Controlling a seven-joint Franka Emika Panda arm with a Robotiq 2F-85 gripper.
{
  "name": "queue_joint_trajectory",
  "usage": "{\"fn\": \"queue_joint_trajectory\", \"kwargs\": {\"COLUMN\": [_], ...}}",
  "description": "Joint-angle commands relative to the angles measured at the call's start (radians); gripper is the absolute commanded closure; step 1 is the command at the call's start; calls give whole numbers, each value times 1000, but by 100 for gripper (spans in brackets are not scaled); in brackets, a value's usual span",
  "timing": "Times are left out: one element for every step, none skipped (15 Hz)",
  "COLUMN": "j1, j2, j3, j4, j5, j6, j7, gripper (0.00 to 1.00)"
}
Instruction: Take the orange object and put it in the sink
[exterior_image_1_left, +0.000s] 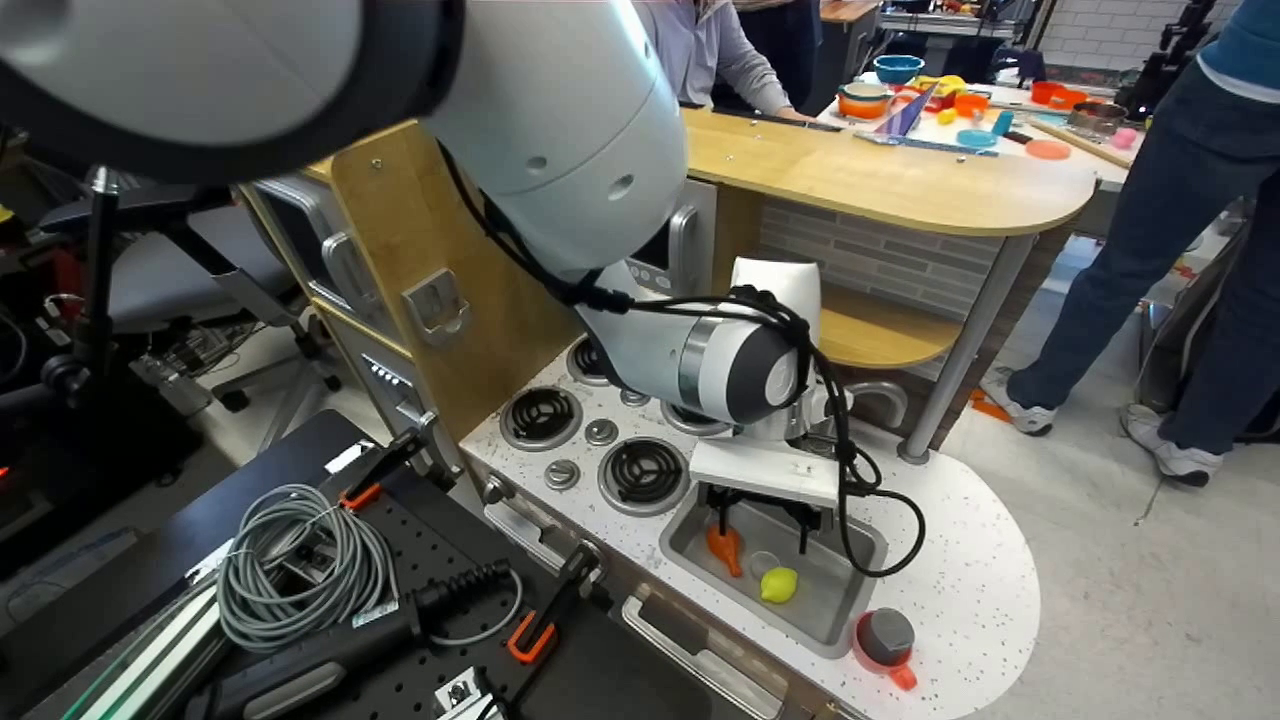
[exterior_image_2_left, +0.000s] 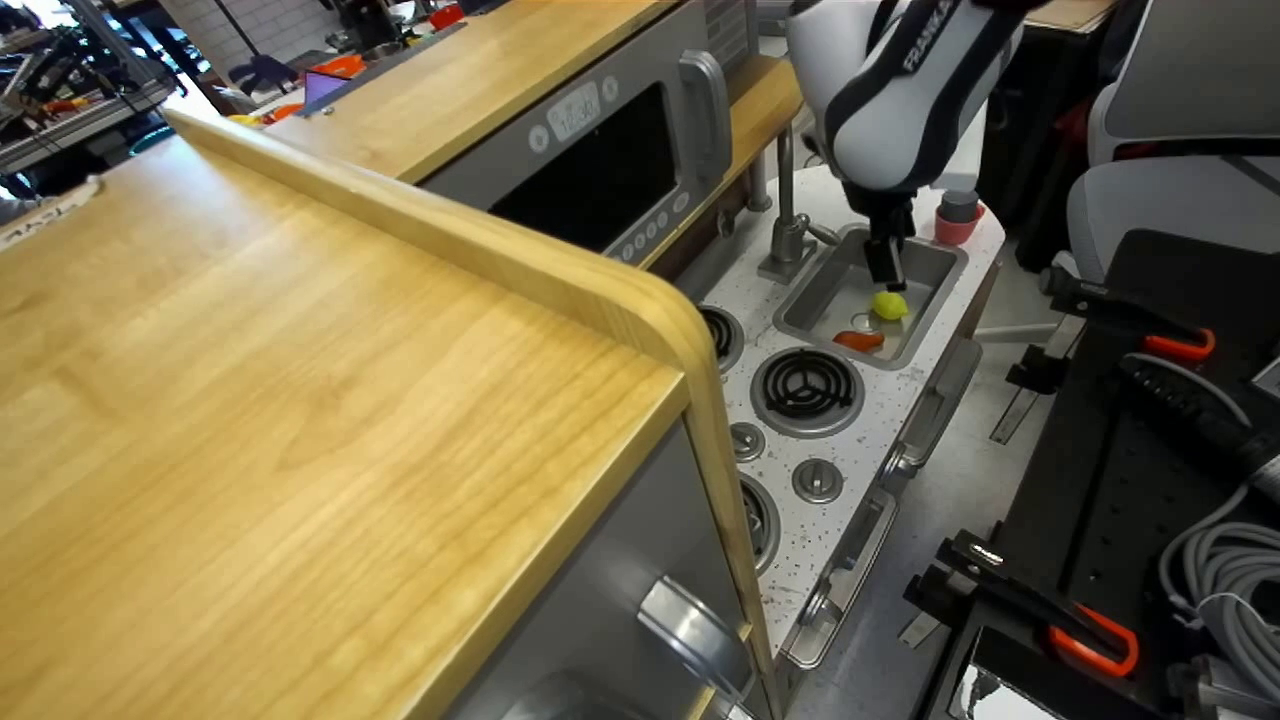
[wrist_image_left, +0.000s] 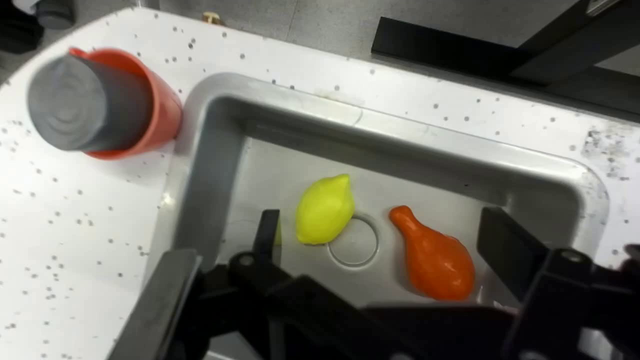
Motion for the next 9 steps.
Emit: {"fn": "queue_joint_trajectory", "kwargs": {"j1": [-40, -47, -55, -63, -67, -68, -69, -70, -74], "j2": [-230, -281, -320, -364, -400, -435, -468, -502, -530], "j3": [15, 15, 16, 20, 19, 18, 18, 19, 22], "j4": [-180, -213, -231, -259, -277, -295, -310, -329, -343], "j5": [66, 79, 94, 116, 133, 151, 167, 185, 209], "j6": [-30, -32, -41, -38, -41, -40, -39, -35, -38], "j7": [7, 9, 8, 9, 14, 21, 23, 24, 22], "gripper": [0, 0, 0, 0, 0, 0, 0, 0, 0]}}
